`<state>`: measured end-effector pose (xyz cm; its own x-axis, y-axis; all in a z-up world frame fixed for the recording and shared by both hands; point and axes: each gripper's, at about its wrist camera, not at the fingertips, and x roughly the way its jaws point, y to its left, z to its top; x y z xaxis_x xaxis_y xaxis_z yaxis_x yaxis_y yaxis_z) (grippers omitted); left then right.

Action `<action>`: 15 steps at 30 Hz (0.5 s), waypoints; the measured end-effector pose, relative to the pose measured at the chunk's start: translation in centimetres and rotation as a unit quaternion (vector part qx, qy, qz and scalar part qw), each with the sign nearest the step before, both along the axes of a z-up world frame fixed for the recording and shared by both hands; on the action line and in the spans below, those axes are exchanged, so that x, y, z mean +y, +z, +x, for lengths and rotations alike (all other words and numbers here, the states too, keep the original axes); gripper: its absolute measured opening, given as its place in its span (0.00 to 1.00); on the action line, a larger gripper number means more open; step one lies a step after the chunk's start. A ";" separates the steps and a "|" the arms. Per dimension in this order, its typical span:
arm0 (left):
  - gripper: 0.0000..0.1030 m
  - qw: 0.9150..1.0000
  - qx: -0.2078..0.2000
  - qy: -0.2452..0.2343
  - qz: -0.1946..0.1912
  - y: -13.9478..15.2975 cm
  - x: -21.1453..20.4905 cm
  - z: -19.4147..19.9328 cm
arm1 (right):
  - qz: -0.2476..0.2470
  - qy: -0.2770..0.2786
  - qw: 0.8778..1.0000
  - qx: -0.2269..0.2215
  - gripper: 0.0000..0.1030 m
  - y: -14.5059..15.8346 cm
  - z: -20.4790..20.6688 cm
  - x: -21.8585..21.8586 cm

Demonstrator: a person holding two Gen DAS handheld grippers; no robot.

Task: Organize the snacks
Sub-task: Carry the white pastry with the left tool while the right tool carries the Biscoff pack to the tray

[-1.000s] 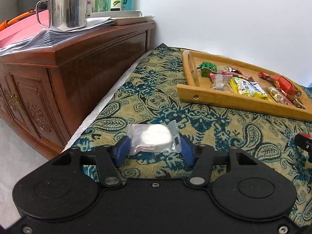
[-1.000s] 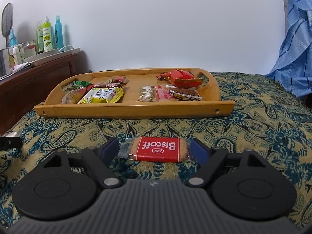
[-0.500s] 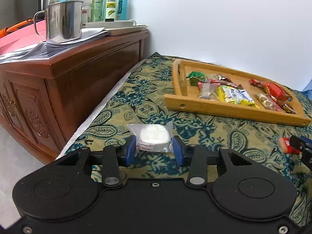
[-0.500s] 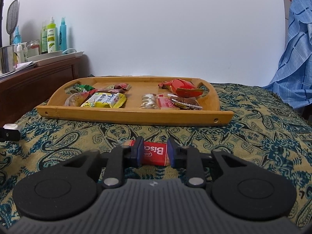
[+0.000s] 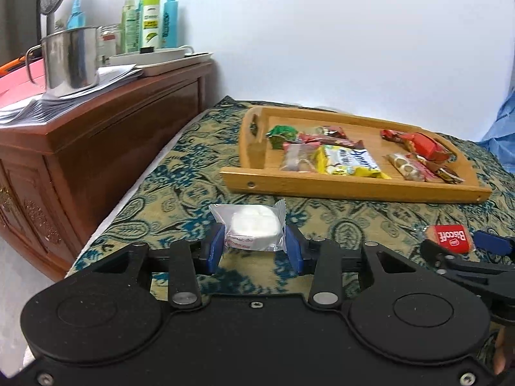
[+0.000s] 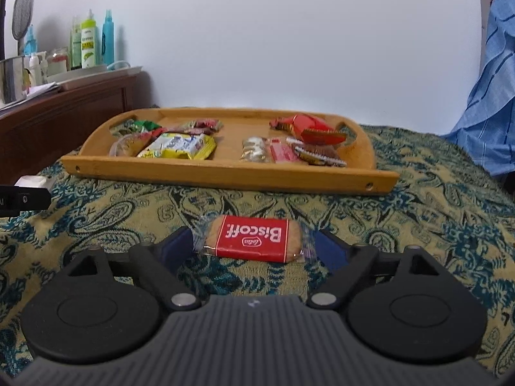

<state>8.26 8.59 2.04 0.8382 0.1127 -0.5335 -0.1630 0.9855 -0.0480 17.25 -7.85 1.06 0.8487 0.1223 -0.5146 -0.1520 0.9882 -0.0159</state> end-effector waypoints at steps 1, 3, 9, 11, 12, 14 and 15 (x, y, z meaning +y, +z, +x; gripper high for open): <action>0.38 1.000 -0.001 -0.003 0.001 0.1 -0.3 0.0 | 0.000 0.002 1.000 0.001 0.88 0.0 0.0 0.0; 0.38 1.000 -0.002 -0.007 0.003 0.2 -0.7 0.1 | -0.003 0.006 1.000 0.000 0.72 0.0 -0.1 0.2; 0.38 1.000 -0.008 -0.013 0.006 0.7 -1.9 0.2 | -0.003 0.007 1.000 -0.011 0.62 0.3 -0.4 0.2; 0.38 1.000 -0.011 -0.018 0.007 1.1 -2.2 0.3 | 0.003 0.008 1.000 -0.013 0.62 0.6 -0.5 0.1; 0.38 1.000 -0.010 -0.019 0.008 1.3 -2.4 0.4 | 0.007 0.009 1.000 -0.014 0.62 0.8 -0.6 0.0; 0.38 1.000 -0.012 -0.023 0.004 1.7 -2.6 0.4 | 0.019 0.013 1.000 -0.019 0.62 1.4 -0.8 -0.3; 0.38 1.000 -0.012 -0.025 0.001 2.0 -2.7 0.5 | 0.024 0.014 0.999 -0.023 0.62 1.8 -0.9 -0.4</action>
